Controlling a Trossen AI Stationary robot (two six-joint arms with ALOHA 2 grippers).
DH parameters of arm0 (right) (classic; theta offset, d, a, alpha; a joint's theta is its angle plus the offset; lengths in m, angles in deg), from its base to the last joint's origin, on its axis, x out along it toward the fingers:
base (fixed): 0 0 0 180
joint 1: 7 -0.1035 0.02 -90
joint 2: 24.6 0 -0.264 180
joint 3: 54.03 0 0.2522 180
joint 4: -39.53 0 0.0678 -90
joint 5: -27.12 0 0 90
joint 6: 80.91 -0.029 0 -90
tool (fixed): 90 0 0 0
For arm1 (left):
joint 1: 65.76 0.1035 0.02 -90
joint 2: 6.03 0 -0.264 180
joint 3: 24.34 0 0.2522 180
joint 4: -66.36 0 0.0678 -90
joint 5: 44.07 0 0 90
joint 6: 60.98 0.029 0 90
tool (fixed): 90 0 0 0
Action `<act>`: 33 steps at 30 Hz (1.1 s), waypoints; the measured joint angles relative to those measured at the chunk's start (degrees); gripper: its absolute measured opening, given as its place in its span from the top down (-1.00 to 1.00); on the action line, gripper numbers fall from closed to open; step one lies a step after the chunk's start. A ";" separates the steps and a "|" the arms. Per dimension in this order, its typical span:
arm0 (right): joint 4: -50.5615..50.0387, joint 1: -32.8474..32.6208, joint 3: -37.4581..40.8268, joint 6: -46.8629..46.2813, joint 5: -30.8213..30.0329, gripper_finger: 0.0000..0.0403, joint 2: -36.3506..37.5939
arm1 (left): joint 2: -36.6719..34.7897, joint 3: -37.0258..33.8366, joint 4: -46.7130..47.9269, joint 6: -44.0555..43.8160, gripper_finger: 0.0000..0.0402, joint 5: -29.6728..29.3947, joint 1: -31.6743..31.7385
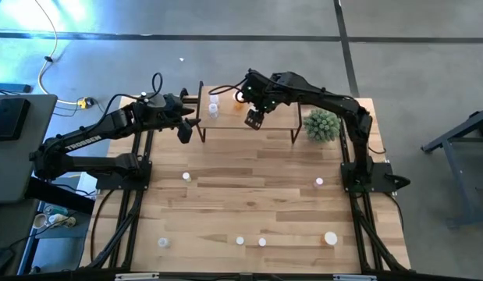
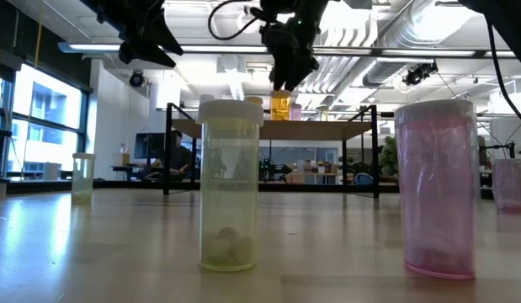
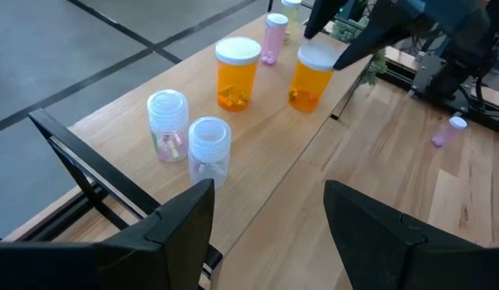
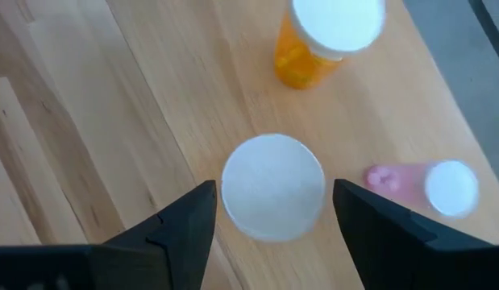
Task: Pick and place medicine bottles onto shelf by color
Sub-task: Put the top orange pill bottle aligned with the other orange pill bottle on the shelf
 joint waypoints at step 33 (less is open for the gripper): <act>17.81 -4.97 41.59 -5.15 -1.50 -0.19 26.69 | 0.00 0.00 1.52 0.07 -0.12 -0.02 -0.02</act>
